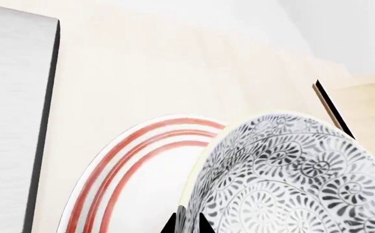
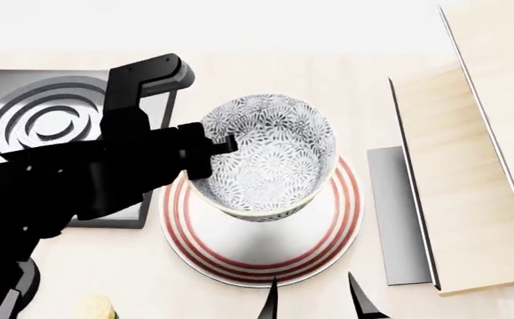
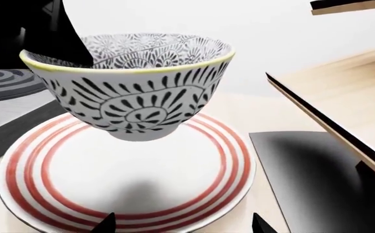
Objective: Pick up the akita bowl and put it on the plate.
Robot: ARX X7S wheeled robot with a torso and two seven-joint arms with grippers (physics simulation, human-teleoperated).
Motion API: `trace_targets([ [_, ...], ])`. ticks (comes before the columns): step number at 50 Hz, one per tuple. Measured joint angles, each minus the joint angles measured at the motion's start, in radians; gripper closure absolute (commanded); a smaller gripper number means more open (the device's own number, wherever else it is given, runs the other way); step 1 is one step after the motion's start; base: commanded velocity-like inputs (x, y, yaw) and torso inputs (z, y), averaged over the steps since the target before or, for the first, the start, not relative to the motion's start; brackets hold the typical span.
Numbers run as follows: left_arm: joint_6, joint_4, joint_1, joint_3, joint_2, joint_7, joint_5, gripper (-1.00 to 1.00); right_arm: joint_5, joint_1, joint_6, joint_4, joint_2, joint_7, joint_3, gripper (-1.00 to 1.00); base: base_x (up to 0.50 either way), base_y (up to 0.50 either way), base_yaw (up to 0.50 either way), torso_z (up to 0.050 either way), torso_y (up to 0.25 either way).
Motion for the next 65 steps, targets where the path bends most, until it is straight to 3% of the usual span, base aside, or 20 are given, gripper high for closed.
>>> trace_targets([
  [26,0.175,-0.078,0.002,0.209,-0.011,-0.067,-0.194,1.0,0.007,0.003,-0.003,0.007,0.002,0.001,-0.003,-1.0,0.0,0.0,0.0,0.0,0.0],
  [65,0.155,0.07,0.059,0.274,-0.056,-0.124,-0.248,1.0,0.012,0.009,-0.005,0.017,0.001,0.002,-0.013,-1.0,0.0,0.0,0.0,0.0,0.0],
])
